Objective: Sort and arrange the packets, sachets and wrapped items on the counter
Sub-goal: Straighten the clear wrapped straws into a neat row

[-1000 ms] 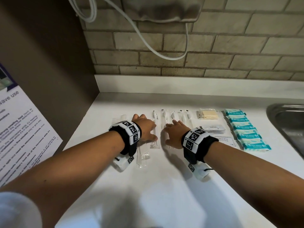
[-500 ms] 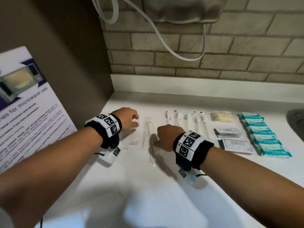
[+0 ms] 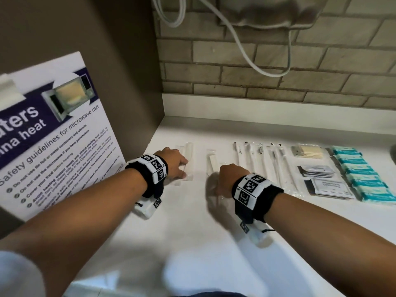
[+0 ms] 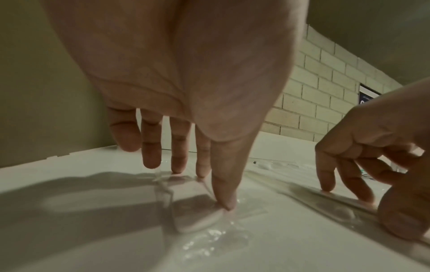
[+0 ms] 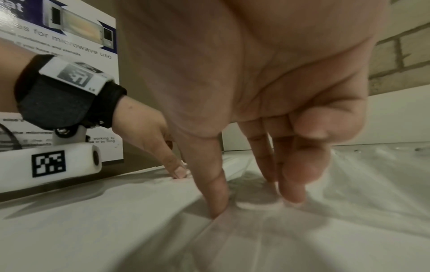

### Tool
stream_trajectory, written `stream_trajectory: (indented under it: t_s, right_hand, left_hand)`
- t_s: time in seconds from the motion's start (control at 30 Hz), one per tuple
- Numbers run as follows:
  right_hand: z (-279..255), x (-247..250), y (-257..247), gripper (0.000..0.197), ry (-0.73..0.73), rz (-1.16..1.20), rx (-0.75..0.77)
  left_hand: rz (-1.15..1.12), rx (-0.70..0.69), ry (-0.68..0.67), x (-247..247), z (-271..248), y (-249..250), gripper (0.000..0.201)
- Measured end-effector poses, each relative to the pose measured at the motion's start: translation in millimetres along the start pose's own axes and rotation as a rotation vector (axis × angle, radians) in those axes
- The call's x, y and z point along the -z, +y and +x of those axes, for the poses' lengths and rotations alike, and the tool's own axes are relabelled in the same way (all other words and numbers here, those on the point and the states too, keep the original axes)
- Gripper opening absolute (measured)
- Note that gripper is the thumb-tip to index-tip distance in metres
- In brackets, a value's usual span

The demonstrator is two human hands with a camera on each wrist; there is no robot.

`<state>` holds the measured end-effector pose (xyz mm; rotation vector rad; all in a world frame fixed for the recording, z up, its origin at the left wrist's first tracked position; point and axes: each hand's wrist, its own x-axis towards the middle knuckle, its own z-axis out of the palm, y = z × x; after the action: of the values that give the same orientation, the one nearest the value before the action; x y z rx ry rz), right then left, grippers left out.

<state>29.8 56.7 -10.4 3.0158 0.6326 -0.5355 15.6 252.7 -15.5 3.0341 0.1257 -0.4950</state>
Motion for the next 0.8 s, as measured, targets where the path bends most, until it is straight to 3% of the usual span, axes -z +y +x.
stream_trajectory:
  t_s: [0.2, 0.3, 0.43, 0.53, 0.63, 0.8]
  right_hand:
    - [5, -2, -7, 0.027, -0.012, 0.072, -0.062]
    - [7, -2, -8, 0.031, 0.01, 0.13, -0.121]
    - [6, -1, -4, 0.028, -0.033, 0.17, -0.194]
    - [2, 11, -2, 0.039, -0.042, 0.327, -0.245]
    - [1, 26, 2, 0.028, 0.022, 0.379, -0.244]
    - [1, 38, 7, 0.052, 0.094, 0.407, -0.217]
  left_hand:
    - [-0.092, -0.106, 0.109, 0, 1, 17, 0.036]
    - [-0.133, -0.168, 0.085, -4, 2, 31, 0.027]
    - [-0.088, -0.221, 0.052, -16, 6, 42, 0.037]
    - [-0.063, -0.249, 0.081, -17, 7, 44, 0.04]
    - [-0.029, -0.224, 0.066, -13, 9, 39, 0.04]
    - [0.042, -0.207, 0.06, 0, 8, 22, 0.038]
